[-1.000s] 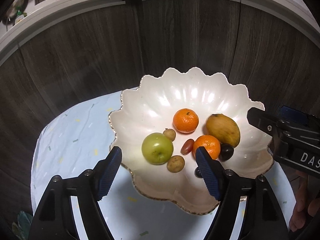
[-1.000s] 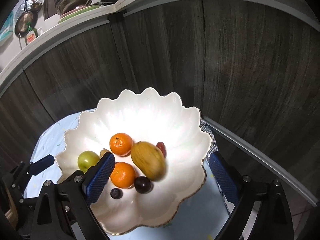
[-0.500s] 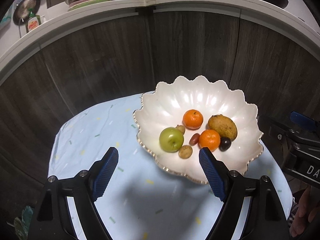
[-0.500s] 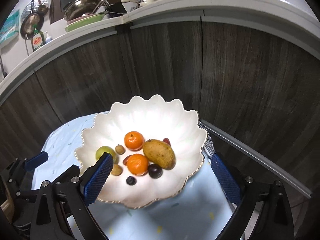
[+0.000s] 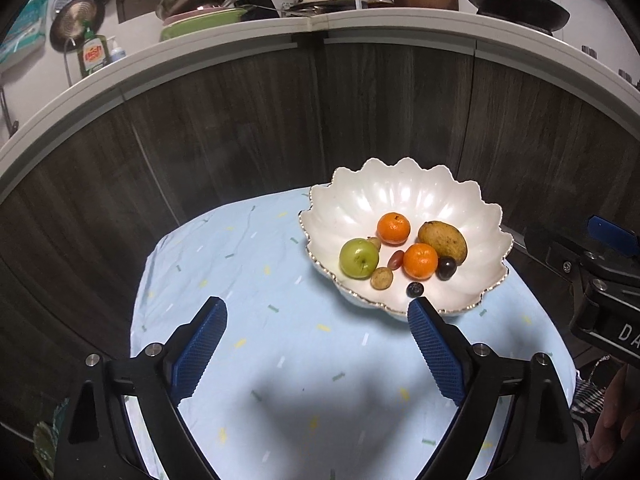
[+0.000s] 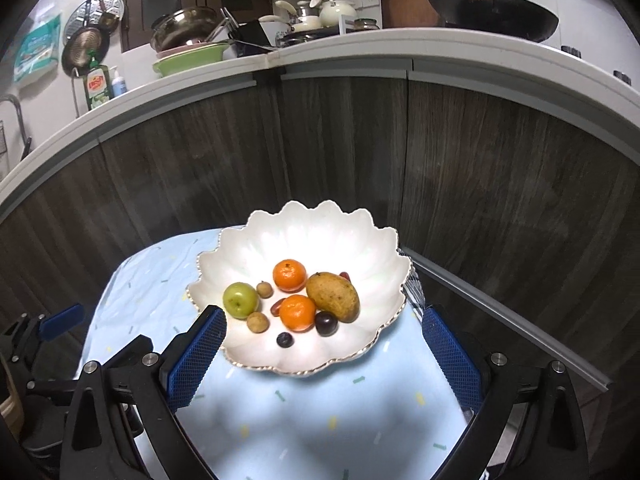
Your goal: Organize fruits
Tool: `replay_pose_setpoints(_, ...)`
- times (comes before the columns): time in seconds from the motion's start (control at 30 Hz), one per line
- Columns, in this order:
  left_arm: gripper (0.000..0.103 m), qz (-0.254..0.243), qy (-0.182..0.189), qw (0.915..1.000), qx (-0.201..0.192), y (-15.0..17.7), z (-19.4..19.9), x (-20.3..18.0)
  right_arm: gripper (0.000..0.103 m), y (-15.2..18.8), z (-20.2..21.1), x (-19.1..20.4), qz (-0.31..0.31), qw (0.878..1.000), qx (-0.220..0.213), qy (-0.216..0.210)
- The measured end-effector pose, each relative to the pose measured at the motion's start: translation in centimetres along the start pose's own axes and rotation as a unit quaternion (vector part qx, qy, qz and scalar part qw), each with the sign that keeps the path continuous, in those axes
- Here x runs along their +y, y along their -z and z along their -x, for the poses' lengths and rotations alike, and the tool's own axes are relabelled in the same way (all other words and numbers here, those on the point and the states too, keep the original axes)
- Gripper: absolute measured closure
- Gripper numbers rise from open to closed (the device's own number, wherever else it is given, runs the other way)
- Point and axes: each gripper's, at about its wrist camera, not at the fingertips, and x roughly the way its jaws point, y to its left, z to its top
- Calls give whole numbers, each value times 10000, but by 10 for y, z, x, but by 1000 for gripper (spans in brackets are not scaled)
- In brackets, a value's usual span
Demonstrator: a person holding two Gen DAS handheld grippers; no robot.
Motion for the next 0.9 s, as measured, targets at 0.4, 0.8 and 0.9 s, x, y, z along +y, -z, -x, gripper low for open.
replay_pose_setpoints(0.4, 7, 111, -200, 9997, -114, 33, 52, 19, 1, 22, 42, 22, 184, 9997, -107, -100)
replay_pose_setpoints(0.8, 7, 245, -379, 9990, 15, 73, 99, 36, 1, 56, 90, 47, 527, 9982, -134, -242)
replay_pose_setpoints(0.9, 7, 322, -443, 9985, 73, 83, 109, 39, 1, 63, 99, 49, 499, 9984, -74, -261)
